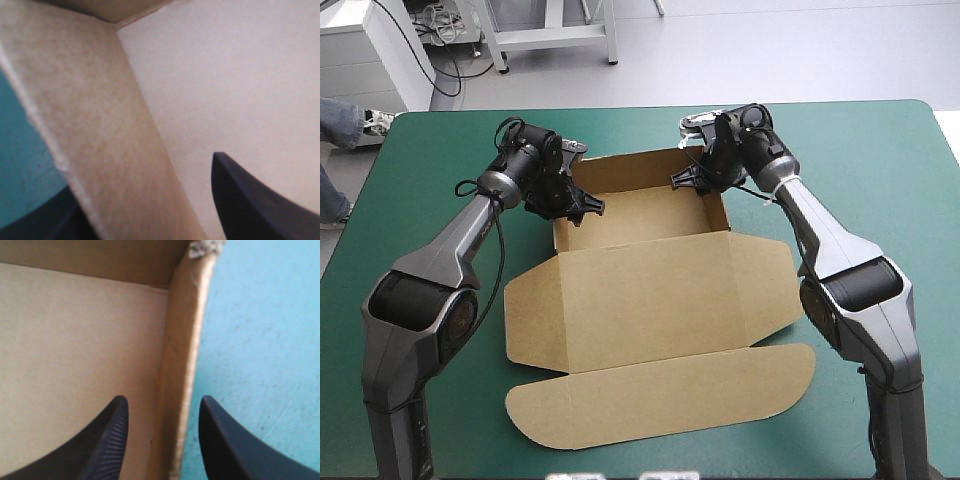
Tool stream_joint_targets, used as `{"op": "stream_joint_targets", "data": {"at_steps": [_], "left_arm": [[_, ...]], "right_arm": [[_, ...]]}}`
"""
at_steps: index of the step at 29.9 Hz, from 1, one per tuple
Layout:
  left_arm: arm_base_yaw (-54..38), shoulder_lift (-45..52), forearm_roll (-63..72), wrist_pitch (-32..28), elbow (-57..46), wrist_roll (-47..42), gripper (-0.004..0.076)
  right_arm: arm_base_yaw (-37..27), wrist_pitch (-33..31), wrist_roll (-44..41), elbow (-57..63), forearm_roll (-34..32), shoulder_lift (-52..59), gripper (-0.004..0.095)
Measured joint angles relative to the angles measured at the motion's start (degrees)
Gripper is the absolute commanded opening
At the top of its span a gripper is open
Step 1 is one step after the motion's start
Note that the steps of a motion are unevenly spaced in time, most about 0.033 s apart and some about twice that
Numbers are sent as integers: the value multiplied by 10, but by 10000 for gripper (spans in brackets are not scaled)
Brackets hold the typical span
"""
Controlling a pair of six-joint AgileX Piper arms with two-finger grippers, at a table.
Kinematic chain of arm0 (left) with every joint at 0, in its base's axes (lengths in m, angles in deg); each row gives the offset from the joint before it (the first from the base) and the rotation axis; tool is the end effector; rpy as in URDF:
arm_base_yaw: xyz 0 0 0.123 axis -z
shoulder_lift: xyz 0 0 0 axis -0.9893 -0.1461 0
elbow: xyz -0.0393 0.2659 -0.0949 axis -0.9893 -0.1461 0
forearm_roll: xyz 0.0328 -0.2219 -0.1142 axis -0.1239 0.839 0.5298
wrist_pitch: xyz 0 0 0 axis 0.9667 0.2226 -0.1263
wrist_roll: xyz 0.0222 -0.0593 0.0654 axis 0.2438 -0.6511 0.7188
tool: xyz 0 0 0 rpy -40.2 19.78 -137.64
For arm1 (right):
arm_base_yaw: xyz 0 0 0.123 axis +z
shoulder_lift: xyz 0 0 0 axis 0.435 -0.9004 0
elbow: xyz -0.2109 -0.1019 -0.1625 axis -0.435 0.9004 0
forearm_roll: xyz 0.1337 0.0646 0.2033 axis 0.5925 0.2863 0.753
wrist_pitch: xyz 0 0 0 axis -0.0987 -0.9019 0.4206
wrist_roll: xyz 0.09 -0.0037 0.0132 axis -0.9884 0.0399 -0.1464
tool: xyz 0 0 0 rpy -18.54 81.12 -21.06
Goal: Fold the box
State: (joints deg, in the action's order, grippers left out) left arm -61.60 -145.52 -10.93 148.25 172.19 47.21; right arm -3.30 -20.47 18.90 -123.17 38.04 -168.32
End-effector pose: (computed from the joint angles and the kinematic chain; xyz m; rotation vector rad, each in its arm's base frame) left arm 0.4178 -0.1483 0.2642 0.4331 2.8417 -0.0196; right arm 0.4497 0.1835 0.2861 -0.4512 2.6457 0.1023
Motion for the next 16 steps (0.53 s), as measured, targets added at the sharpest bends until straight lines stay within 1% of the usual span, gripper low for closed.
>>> {"op": "stream_joint_targets", "data": {"at_steps": [4, 9, 16], "left_arm": [[2, 2, 1, 8, 38, 0, 429], [2, 22, 3, 14, 61, 0, 428], [2, 109, 7, 18, 67, 14, 428]], "right_arm": [[0, -8, 0, -33, 0, 3, 494], [0, -12, 0, -44, 0, 29, 494], [0, -18, 0, -44, 0, 98, 493]]}}
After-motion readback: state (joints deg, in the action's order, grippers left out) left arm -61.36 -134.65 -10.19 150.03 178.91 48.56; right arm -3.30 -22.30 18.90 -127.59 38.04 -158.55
